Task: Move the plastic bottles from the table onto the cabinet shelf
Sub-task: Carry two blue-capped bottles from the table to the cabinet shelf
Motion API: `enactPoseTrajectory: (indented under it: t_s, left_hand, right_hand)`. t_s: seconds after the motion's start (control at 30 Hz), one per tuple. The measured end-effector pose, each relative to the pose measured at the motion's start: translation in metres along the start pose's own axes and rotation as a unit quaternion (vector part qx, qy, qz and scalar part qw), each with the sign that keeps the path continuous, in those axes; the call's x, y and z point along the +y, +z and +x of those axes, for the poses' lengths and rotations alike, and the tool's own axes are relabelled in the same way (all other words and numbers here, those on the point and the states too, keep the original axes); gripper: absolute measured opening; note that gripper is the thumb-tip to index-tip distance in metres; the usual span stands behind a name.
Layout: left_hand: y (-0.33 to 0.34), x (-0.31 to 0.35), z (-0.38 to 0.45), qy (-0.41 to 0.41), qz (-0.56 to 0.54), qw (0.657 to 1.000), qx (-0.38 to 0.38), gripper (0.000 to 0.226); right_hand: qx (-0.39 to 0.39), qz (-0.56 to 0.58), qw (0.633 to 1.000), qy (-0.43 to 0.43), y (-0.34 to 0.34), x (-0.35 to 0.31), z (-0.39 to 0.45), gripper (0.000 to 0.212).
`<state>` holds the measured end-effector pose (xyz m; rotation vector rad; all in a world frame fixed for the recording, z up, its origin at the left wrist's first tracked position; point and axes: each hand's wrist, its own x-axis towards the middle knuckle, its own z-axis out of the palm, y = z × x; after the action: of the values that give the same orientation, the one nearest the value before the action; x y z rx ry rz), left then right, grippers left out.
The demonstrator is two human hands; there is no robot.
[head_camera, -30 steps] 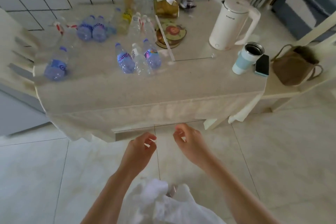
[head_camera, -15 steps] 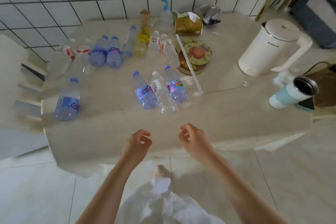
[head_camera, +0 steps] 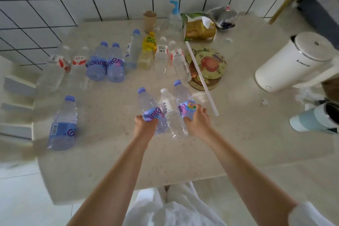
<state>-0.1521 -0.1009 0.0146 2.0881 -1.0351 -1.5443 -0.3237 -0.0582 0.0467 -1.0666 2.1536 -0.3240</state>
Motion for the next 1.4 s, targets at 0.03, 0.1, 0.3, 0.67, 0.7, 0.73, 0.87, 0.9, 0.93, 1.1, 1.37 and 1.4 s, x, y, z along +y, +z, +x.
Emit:
enactPoseTrajectory:
  t_s: [0.03, 0.1, 0.3, 0.67, 0.7, 0.73, 0.87, 0.9, 0.93, 1.1, 1.37, 1.4]
  left_hand:
    - [0.003, 0.002, 0.007, -0.002, 0.001, 1.000, 0.006, 0.053]
    - [0.008, 0.006, 0.018, -0.007, 0.013, 1.000, 0.017, 0.058]
    - [0.021, 0.022, 0.034, -0.044, 0.047, 0.997, 0.041, 0.071]
    - [0.030, 0.031, 0.048, -0.093, 0.042, 0.990, 0.102, 0.065]
    - [0.030, 0.030, 0.048, -0.098, 0.028, 0.989, 0.106, 0.066]
    - [0.029, 0.030, 0.047, -0.104, 0.011, 0.989, 0.108, 0.067]
    - [0.026, 0.031, 0.044, -0.108, -0.027, 0.988, 0.109, 0.062]
    - [0.025, 0.030, 0.044, -0.105, -0.033, 0.988, 0.109, 0.060]
    - [0.023, 0.031, 0.042, -0.104, -0.043, 0.988, 0.108, 0.059]
    - [0.015, 0.032, 0.032, -0.087, -0.085, 0.989, 0.083, 0.058]
    - [0.001, 0.040, 0.001, -0.055, -0.116, 0.991, 0.041, 0.045]
    - [0.000, 0.039, -0.003, -0.051, -0.121, 0.991, 0.031, 0.044]
  right_hand:
    - [0.000, -0.001, 1.000, 0.005, 0.001, -0.004, 0.010, 0.069]
    - [-0.007, -0.002, 1.000, 0.019, 0.004, -0.009, 0.028, 0.075]
    - [-0.057, -0.048, 0.997, 0.035, 0.010, -0.014, 0.065, 0.090]
    - [-0.096, -0.012, 0.993, 0.066, 0.009, -0.010, 0.100, 0.103]
    - [-0.099, -0.004, 0.993, 0.067, 0.008, -0.009, 0.101, 0.101]
    - [-0.103, 0.007, 0.992, 0.068, 0.007, -0.009, 0.102, 0.100]
    - [-0.113, 0.042, 0.991, 0.058, 0.002, -0.003, 0.104, 0.093]
    - [-0.111, 0.046, 0.991, 0.057, 0.001, -0.001, 0.104, 0.092]
    - [-0.110, 0.049, 0.991, 0.059, 0.000, 0.000, 0.103, 0.090]
    - [-0.087, 0.098, 0.990, 0.053, -0.007, 0.006, 0.093, 0.087]
    - [-0.093, 0.155, 0.983, 0.040, -0.033, -0.005, 0.058, 0.093]
    - [-0.088, 0.166, 0.982, 0.037, -0.035, -0.006, 0.052, 0.089]
